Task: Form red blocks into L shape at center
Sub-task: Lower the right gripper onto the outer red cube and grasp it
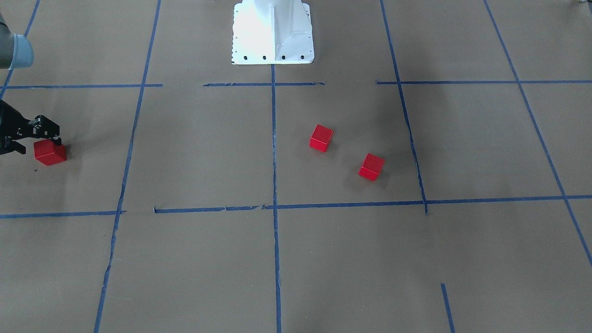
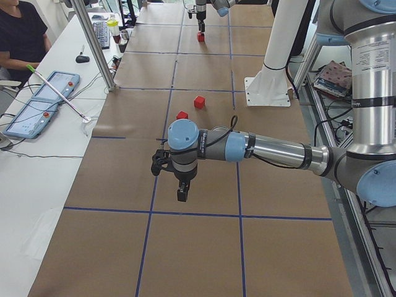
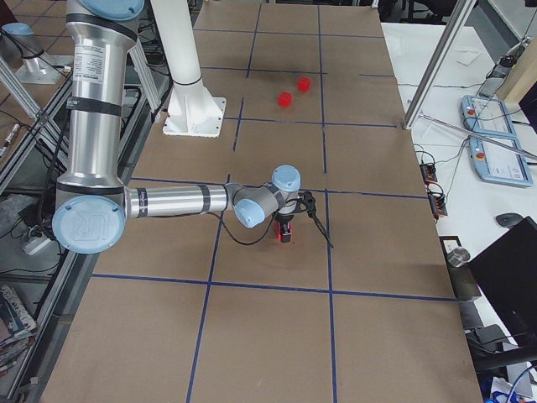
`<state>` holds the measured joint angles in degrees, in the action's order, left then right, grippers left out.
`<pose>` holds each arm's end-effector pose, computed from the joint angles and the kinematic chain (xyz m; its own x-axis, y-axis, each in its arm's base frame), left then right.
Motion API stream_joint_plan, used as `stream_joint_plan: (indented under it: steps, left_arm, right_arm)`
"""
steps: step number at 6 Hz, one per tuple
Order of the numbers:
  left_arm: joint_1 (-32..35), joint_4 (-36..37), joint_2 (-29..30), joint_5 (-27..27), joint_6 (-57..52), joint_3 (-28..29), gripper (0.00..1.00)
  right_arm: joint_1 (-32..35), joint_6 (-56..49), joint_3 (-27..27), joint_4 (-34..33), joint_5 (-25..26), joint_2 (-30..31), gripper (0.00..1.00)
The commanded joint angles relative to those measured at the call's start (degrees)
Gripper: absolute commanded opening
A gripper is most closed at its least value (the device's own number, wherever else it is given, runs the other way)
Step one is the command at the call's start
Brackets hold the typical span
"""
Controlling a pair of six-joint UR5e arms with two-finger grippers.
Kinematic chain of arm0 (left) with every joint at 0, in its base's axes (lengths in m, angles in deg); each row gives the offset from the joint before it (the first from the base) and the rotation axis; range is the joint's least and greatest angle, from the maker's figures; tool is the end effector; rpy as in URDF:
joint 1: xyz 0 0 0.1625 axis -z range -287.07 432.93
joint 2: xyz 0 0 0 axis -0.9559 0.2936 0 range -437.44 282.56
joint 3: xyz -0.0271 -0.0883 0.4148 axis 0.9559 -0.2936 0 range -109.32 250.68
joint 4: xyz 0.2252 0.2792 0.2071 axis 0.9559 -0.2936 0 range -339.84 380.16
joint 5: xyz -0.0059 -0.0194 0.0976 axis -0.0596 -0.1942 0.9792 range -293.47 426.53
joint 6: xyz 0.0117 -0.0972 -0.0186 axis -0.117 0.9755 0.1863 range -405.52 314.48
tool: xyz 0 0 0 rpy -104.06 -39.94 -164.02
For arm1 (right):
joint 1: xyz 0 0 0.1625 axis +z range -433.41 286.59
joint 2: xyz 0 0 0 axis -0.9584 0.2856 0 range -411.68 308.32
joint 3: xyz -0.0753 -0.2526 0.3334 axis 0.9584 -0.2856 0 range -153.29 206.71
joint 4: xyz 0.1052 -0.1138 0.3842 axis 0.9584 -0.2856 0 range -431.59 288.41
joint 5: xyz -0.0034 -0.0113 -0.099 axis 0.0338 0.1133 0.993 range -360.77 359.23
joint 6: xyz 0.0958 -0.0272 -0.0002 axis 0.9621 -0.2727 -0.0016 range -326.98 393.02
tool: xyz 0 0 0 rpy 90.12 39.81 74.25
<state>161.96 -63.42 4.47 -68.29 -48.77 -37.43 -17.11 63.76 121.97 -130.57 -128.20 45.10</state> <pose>-0.0559 -0.4313 0.5793 0.7064 0.1126 -0.6988 -0.0568 0.9931 0.1027 -0.1991 -0.4295 0.6146 0.6719 -0.2228 0.7063 0.1623 0.9748 0.1530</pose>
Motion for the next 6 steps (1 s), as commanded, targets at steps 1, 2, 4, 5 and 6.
stream_joint_plan:
  steps: [1,2,4,5,6]
  left_arm:
    - [0.0,0.0,0.0,0.0,0.0,0.0,1.0]
    - [0.0,0.0,0.0,0.0,0.0,0.0,1.0]
    - [0.0,0.0,0.0,0.0,0.1,-0.3,1.0]
    - [0.0,0.0,0.1,0.0,0.1,-0.4,1.0]
    - [-0.1,0.0,0.1,0.0,0.1,-0.4,1.0]
  right_arm:
    - [-0.6,-0.1,-0.4,0.1,0.5,-0.1,0.11]
    - [-0.6,-0.1,0.0,0.0,0.3,-1.1,0.0]
    - [-2.8,1.4,6.0,-1.3,0.0,-4.0,0.0]
    - [-6.6,11.7,7.6,-2.6,0.3,-8.6,0.0]
    - [-10.8,20.8,7.7,-2.7,1.0,-14.0,0.0]
